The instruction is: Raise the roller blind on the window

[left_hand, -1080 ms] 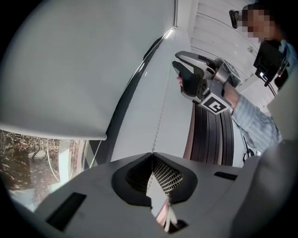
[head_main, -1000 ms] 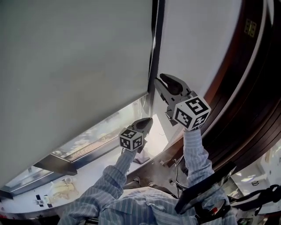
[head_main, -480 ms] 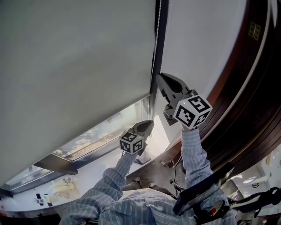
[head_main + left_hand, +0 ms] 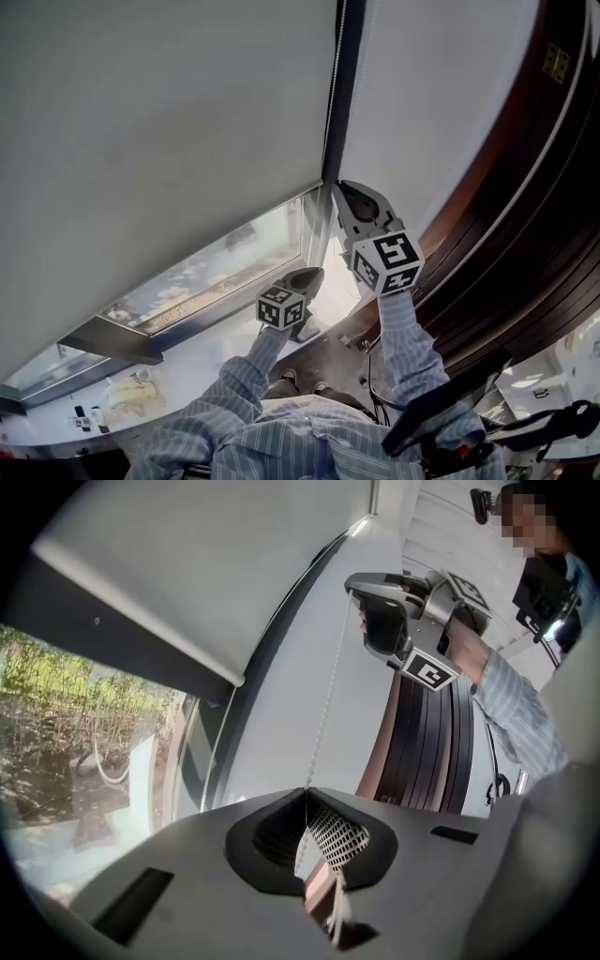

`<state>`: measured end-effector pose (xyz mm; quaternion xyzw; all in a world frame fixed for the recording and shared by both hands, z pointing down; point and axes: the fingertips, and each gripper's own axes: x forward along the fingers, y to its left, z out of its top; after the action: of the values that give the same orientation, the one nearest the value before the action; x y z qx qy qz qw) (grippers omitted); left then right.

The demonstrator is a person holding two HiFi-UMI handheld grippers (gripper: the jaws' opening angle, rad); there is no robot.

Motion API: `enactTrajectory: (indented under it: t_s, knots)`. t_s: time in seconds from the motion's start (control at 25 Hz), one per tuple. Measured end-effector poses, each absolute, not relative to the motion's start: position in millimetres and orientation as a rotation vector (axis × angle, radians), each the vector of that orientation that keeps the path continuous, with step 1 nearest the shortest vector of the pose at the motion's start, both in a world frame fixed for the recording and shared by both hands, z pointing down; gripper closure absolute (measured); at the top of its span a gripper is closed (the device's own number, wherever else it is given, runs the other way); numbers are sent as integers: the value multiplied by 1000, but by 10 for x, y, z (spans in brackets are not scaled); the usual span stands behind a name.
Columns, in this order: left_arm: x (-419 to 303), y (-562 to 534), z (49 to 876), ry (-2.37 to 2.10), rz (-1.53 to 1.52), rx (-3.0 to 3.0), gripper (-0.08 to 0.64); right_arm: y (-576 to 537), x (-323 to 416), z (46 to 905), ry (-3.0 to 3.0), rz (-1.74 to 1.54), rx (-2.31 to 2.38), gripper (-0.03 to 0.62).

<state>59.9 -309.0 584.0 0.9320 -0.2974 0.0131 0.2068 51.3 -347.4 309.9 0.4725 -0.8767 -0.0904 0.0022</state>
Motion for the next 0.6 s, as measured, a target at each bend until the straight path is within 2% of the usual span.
enactTrajectory:
  t_s: [0.44,0.52,0.6]
  knots:
    - [535,-2815,7080,-761,457,2406,554,-3385,494,4401,-2588,-40,1454,586]
    - [424,-2725,7116,-784,440,2433,554,-3376,560,4672,-2541,-9,1465,586]
    - [310,-2735,6856,-872,299,2508,551,-3388,618,4782,-2523,-2,1481,586]
